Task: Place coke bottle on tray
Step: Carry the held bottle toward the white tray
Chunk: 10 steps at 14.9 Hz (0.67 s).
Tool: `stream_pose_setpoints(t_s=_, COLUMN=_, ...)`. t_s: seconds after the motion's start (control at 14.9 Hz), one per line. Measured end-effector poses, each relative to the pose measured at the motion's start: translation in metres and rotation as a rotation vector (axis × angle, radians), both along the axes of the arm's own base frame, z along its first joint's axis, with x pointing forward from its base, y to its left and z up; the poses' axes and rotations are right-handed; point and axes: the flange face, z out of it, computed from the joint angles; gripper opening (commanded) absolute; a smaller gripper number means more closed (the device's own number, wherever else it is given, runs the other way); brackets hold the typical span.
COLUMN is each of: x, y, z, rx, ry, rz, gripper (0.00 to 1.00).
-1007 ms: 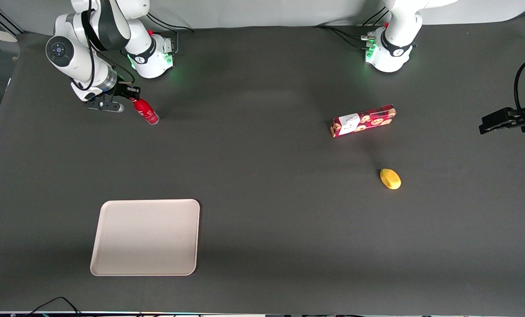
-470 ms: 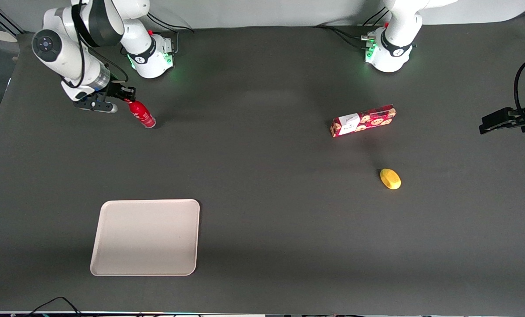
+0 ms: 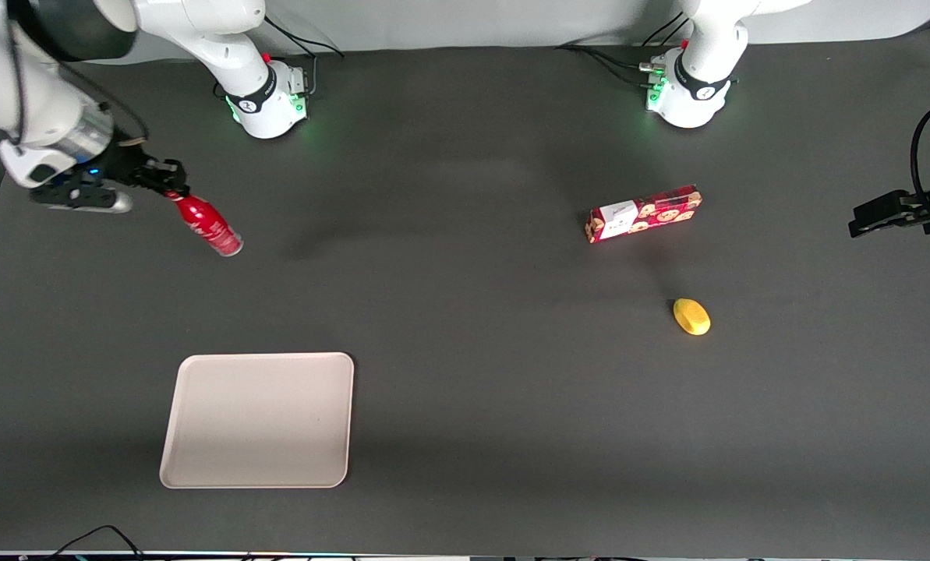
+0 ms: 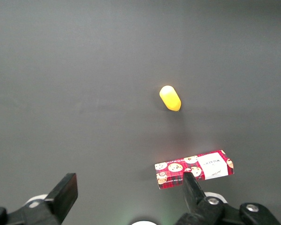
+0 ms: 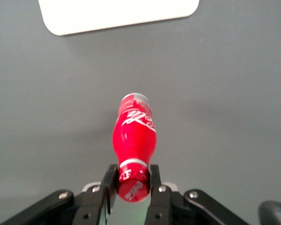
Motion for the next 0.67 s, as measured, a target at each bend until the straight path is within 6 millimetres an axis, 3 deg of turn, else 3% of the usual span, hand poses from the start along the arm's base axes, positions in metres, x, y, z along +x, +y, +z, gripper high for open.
stream_pose_setpoints(t_s=0.13, x=0.041, y=-0.006, z=0.030, rx=0.008, ry=0.015, rz=0.010, gripper=0.00)
stream_pose_setpoints(t_s=0.34, x=0.096, y=-0.007, z=0.058, rx=0.010, ry=0.004, rz=0.025, gripper=0.00)
stream_pose_setpoints(t_s=0.47, x=0.126, y=-0.011, z=0.063, rx=-0.019, ry=-0.019, rz=0.060, gripper=0.00)
stream_pose_setpoints(t_s=0.67, x=0.171, y=-0.028, z=0.052, rx=-0.055, ry=-0.042, rz=0.098, gripper=0.00)
